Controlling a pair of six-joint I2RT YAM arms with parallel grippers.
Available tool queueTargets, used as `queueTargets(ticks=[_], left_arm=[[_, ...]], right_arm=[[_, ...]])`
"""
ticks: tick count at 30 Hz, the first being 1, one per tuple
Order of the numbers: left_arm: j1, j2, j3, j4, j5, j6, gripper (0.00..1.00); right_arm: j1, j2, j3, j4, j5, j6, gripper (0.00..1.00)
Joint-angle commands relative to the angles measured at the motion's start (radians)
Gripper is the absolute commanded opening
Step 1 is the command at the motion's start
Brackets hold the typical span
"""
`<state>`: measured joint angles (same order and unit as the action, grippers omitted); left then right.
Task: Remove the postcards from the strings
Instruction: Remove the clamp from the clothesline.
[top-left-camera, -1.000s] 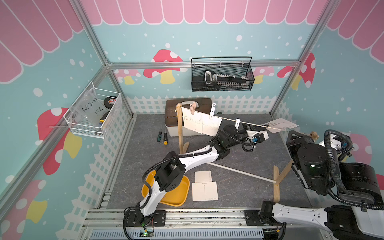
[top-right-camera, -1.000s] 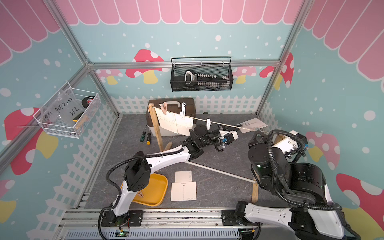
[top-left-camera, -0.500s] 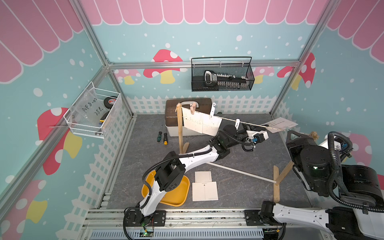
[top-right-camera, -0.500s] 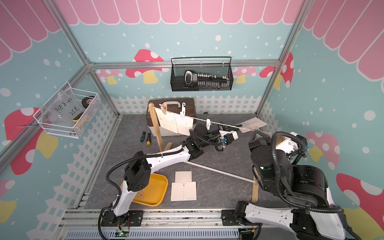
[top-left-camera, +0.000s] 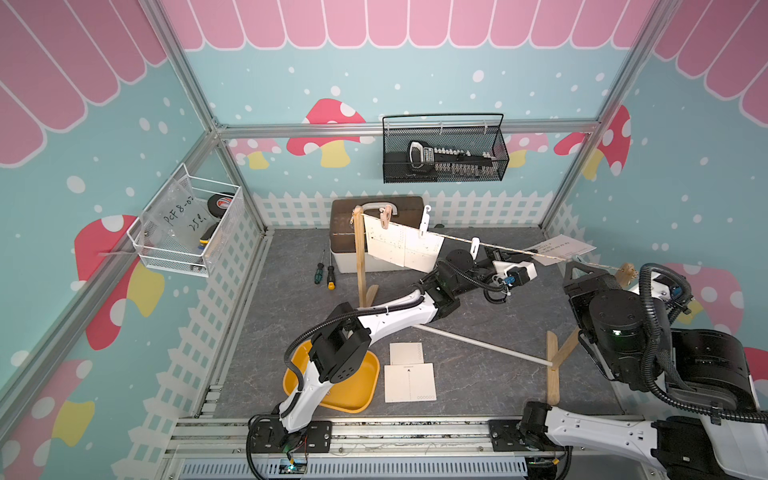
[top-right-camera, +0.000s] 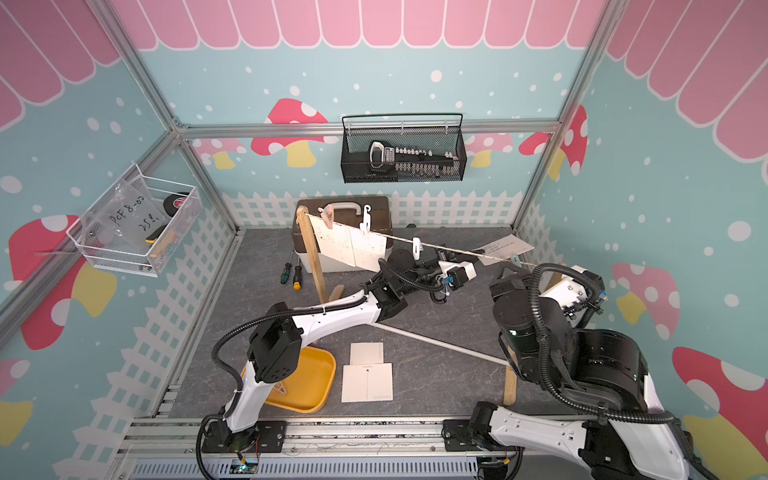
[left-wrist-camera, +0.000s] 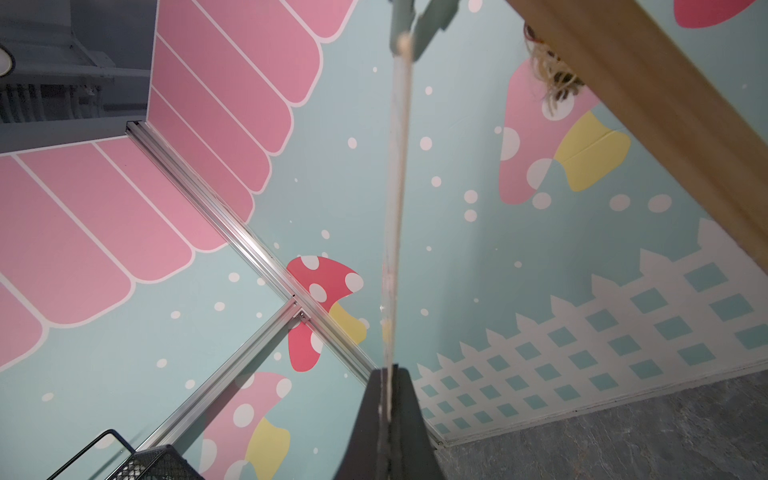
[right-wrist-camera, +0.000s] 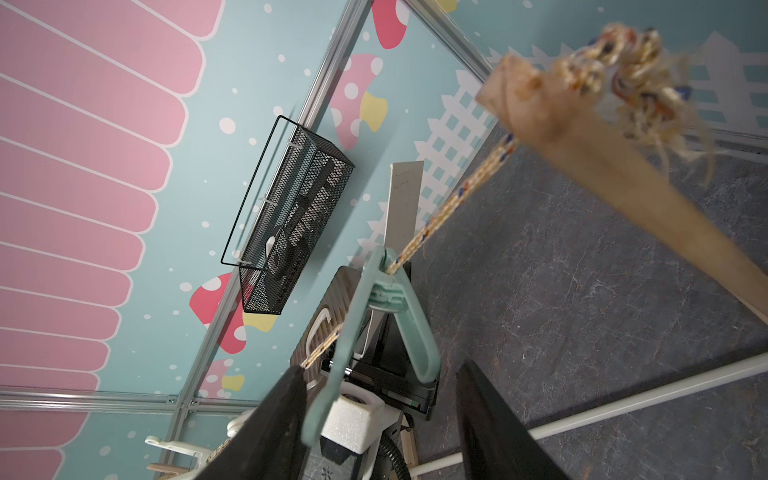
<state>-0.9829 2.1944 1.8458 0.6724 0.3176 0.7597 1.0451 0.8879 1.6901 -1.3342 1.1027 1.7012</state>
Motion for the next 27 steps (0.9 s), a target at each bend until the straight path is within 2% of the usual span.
queueTargets(ticks=[1, 11, 14, 21, 27], left_arm=[[0.003, -0.03, -0.011, 0.025, 0.01, 0.009, 0.0], [-0.002, -0.028, -0.012, 0.033, 0.017, 0.003, 0.0], [-0.004, -0.028, -0.01, 0.033, 0.018, 0.003, 0.0], [-0.006, -0.043, -0.029, 0.033, 0.015, 0.009, 0.0], [0.0, -0.043, -0.044, 0.046, 0.015, 0.013, 0.0]], right_arm=[[-0.012, -0.007, 0.017, -0.013, 0.048, -0.025, 0.57], [-0.068, -0.004, -0.02, 0.031, 0.04, -0.058, 0.53], [-0.126, 0.001, -0.044, 0.094, -0.03, -0.103, 0.52], [-0.366, 0.028, -0.077, 0.26, -0.3, -0.231, 0.47], [-0.405, 0.052, -0.054, 0.283, -0.334, -0.27, 0.44]])
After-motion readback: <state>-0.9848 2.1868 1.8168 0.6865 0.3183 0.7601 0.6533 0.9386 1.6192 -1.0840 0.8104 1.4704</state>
